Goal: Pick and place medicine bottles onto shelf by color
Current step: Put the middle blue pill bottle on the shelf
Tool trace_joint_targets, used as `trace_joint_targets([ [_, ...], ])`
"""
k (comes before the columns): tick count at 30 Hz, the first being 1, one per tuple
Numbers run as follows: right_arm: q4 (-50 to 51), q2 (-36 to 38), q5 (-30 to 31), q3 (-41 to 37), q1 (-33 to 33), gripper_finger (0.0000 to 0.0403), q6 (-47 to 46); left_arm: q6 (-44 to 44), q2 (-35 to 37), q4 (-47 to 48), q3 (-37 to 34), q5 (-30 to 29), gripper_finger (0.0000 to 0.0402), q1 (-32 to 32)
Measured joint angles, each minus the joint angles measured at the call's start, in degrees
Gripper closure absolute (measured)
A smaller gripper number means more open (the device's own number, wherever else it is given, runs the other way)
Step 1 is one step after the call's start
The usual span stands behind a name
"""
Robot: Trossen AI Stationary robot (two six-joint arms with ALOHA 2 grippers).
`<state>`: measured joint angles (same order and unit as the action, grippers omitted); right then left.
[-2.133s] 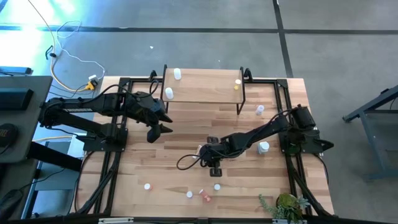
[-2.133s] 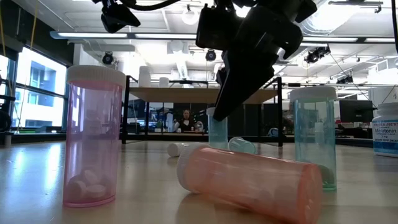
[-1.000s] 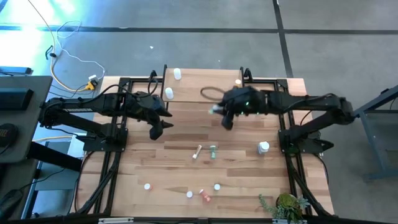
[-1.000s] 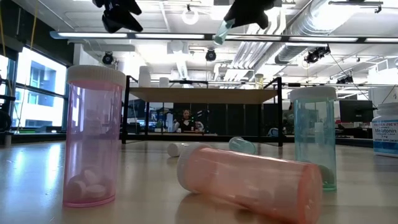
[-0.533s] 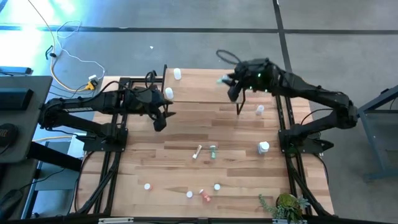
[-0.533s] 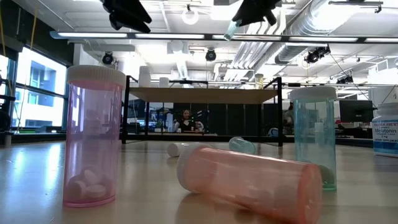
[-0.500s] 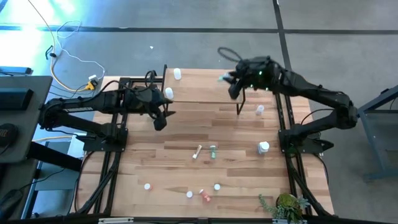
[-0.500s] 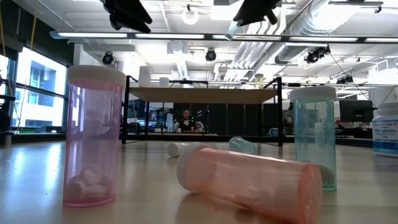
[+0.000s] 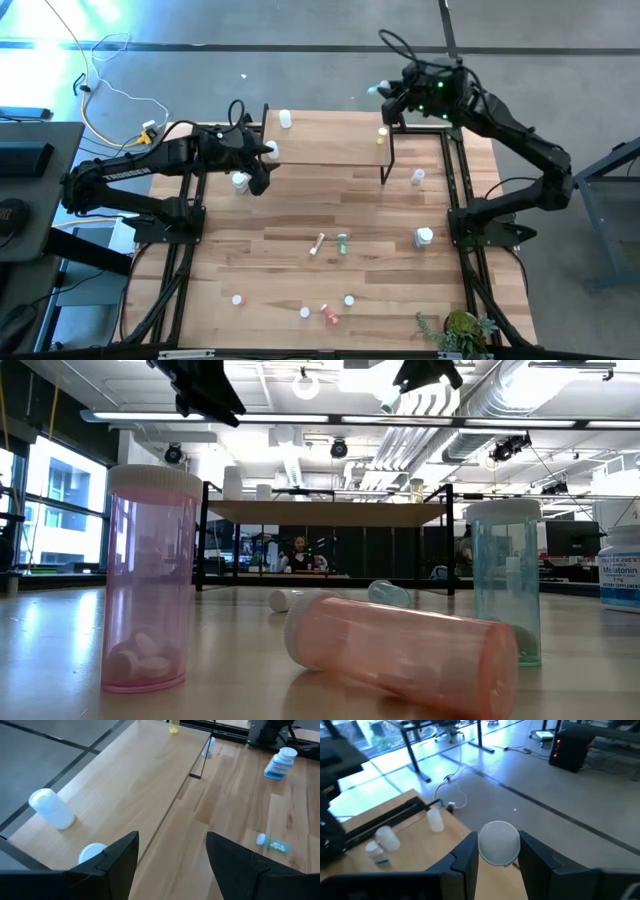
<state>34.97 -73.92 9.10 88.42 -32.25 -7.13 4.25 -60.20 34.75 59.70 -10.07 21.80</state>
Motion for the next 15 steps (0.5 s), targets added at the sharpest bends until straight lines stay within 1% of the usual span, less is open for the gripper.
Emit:
trace_joint_targets([
  [6,2.46,-3.11,-0.36,4.25,-3.22,0.03,0.11,0.01,0.0,-0.47,0.0,0.0,0.0179,-0.02],
  [11,11.71,-9.18,-0.85,10.67,-5.82,0.03,0.1,1.33,0.0,-0.46,0.0,0.01,0.0179,-0.02],
  [15,18.97,-13.87,-1.07,15.05,-6.73,0.03,-0.33,1.09,0.0,-0.4,0.0,0.0,0.0179,-0.02],
])
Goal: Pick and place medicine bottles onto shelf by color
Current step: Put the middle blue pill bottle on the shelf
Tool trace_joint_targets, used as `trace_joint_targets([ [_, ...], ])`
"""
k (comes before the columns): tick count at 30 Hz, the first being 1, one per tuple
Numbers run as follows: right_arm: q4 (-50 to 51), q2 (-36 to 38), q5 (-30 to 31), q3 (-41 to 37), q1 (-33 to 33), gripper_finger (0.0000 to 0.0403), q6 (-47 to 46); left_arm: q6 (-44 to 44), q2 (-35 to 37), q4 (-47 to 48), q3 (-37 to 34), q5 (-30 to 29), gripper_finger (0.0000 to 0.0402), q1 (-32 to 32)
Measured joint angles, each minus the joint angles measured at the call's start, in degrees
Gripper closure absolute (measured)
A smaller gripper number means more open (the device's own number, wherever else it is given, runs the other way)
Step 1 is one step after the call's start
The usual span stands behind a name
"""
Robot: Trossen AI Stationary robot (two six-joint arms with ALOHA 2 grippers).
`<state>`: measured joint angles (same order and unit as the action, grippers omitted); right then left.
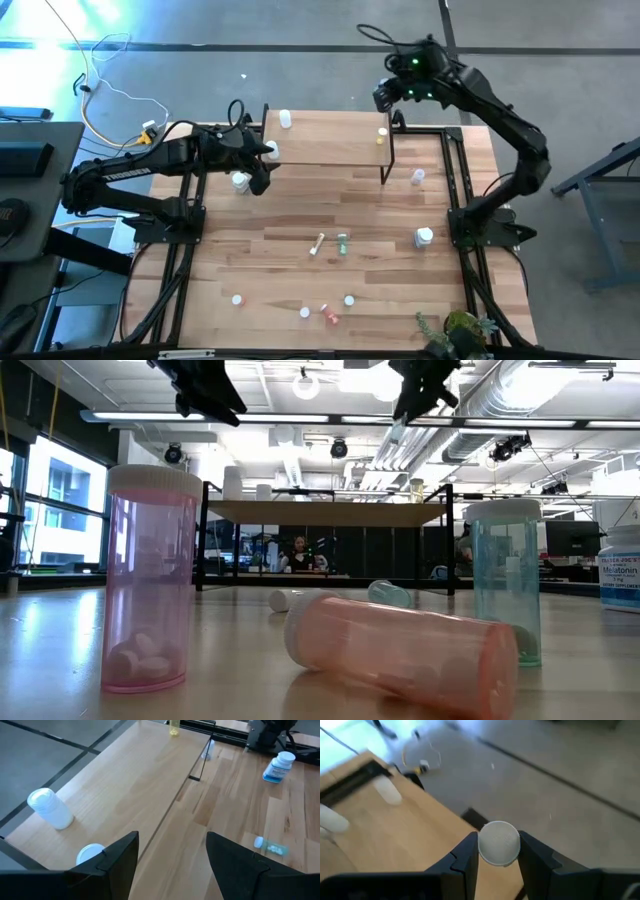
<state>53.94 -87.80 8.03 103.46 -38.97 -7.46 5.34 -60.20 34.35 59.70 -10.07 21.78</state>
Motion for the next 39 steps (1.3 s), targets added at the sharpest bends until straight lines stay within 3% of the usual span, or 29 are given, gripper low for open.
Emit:
trace_joint_targets([
  [7,1.72,-6.01,-5.6,0.75,-0.72,0.03,-1.64,0.22,0.0,0.07,0.0,0.01,0.0179,-0.02],
  [21,4.91,-14.47,-6.16,0.72,-0.71,0.03,-1.58,0.44,0.0,0.11,0.0,0.46,0.0179,-0.04],
  [39,8.63,-16.98,-4.59,0.65,-0.35,0.03,-1.64,-0.5,0.0,0.11,0.0,0.55,0.0179,-0.04],
])
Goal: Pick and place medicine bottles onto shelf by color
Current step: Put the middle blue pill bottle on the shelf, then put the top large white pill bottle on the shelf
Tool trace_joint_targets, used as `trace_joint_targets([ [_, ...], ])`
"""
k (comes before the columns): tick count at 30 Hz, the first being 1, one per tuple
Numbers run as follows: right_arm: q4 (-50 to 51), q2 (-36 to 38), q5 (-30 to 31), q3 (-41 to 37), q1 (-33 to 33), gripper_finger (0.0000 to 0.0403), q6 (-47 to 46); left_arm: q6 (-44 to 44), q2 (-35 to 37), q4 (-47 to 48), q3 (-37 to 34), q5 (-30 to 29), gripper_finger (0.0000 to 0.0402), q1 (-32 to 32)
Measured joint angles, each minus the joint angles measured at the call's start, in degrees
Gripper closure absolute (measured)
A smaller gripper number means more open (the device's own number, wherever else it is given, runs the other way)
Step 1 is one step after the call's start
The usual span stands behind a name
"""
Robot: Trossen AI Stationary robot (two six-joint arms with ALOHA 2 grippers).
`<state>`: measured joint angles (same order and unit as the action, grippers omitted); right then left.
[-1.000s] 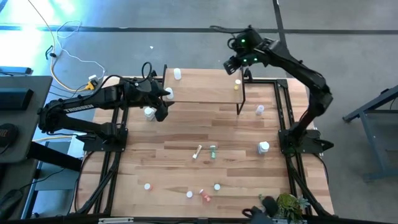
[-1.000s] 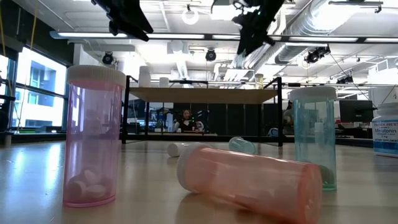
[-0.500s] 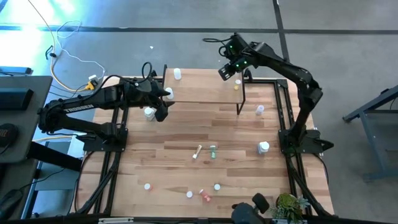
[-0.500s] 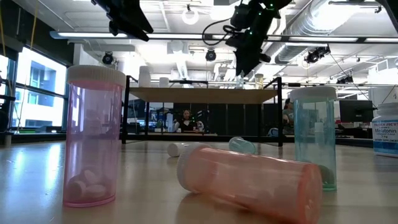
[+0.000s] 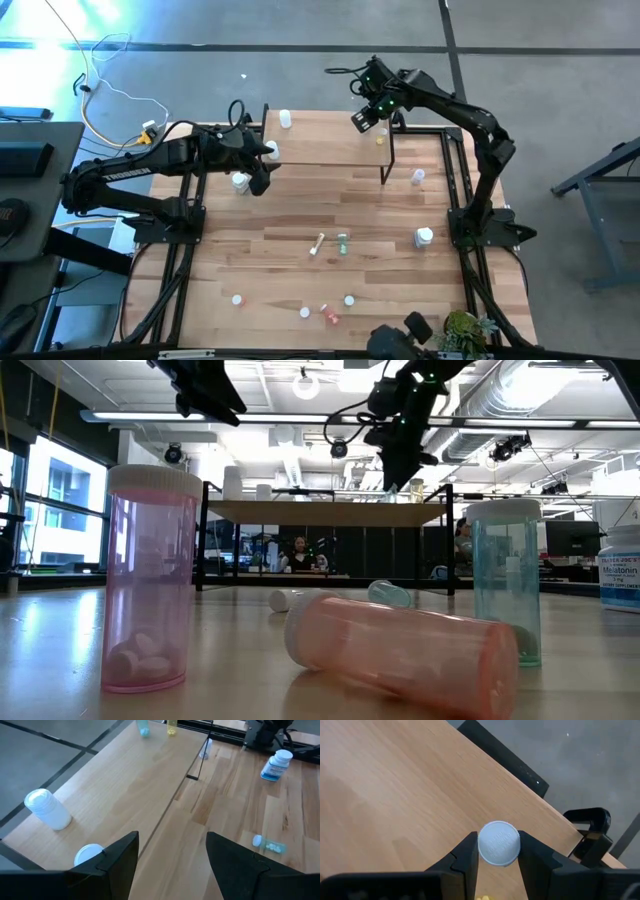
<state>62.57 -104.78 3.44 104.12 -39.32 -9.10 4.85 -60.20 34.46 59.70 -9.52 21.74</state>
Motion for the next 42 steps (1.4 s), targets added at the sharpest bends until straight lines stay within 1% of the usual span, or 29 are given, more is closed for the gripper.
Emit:
trace_joint_targets([
  [16,2.84,-0.06,0.42,0.0,0.1,0.0299,0.11,-0.57,0.0,-0.02,0.0,-0.02,0.0179,0.0],
  [19,3.22,-0.06,0.4,0.02,0.26,0.029,0.13,-0.57,0.0,-0.02,0.0,-0.07,0.0179,0.0],
  [30,3.47,-0.13,1.27,0.0,1.23,0.0233,0.09,-0.57,0.0,0.25,0.0,-0.07,0.0179,0.0],
  [35,3.53,0.12,1.31,0.46,1.04,0.023,-1.12,-0.57,0.0,0.66,0.0,-0.07,0.0179,0.0],
  [42,3.42,0.22,2.09,4.14,1.06,0.0229,-1.12,-0.57,0.0,0.67,0.0,1.37,0.0179,-0.02],
])
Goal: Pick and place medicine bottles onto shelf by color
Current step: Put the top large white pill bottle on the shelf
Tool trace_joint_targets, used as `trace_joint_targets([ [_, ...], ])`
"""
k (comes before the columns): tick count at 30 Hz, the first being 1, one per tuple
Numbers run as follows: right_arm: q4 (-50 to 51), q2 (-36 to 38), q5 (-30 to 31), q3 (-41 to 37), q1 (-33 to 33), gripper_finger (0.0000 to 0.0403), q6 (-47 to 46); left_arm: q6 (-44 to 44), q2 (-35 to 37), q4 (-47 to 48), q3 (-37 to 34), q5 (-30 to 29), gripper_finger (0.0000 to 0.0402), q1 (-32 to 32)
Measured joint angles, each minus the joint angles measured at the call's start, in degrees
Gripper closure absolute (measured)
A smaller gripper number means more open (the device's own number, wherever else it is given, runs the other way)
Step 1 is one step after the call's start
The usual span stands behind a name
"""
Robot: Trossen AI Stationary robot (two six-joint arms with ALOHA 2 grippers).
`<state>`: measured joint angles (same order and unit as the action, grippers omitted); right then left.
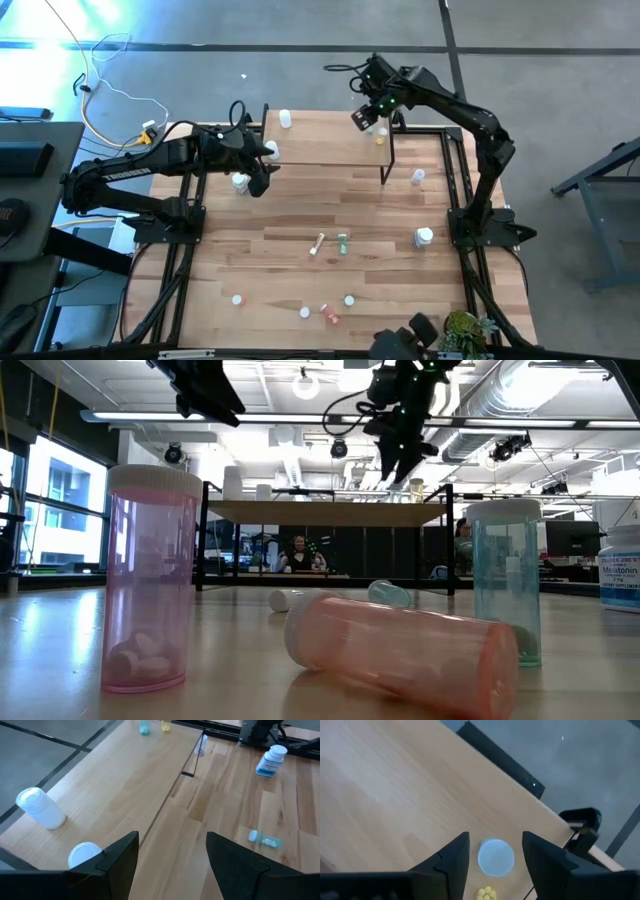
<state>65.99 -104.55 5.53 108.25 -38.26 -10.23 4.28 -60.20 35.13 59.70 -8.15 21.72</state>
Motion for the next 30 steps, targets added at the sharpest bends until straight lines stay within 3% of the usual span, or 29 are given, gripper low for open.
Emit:
trace_joint_targets([
  [12,5.22,0.09,0.49,6.4,0.0,0.0229,-0.21,5.28,0.0,4.86,0.0,-0.29,0.0133,0.44],
  [24,9.33,0.09,0.51,14.84,0.0,0.0229,-0.31,13.53,0.33,25.88,0.0,-0.43,0.013,0.34],
  [30,9.27,0.11,0.53,20.55,-0.15,0.0229,0.92,18.88,3.57,27.65,-6.77,-1.5,0.013,-1.18],
])
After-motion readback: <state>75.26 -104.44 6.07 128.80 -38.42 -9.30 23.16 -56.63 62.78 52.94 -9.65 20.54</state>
